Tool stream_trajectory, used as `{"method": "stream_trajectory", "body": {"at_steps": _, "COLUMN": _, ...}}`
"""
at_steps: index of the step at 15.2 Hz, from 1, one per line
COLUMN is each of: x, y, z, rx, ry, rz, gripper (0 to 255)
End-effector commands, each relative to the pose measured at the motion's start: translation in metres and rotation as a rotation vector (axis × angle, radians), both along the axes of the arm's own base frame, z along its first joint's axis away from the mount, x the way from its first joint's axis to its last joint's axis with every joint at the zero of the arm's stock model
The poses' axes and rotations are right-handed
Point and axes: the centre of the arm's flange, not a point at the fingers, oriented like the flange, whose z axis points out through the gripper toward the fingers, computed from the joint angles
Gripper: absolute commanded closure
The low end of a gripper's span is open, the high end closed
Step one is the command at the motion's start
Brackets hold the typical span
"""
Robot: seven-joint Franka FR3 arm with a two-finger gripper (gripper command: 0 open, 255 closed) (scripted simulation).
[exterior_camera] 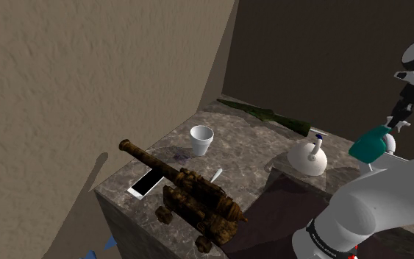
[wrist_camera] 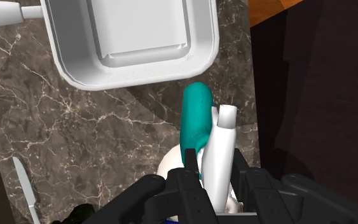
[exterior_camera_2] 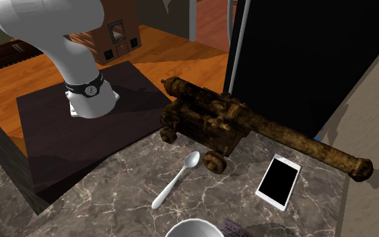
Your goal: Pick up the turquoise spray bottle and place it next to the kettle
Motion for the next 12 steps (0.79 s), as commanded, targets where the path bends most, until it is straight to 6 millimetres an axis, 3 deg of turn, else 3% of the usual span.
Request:
{"method": "stream_trajectory", "body": {"at_steps": 1, "x": 0.001, "y": 0.001, "z": -0.011, "rx": 0.000, "ry": 0.000, "rz": 0.000, "gripper": 255}}
{"method": "stream_trajectory", "body": {"at_steps": 12, "x": 0.001, "y": 0.001, "z": -0.069, "rx": 0.000, "ry": 0.000, "rz": 0.000, "gripper": 255}}
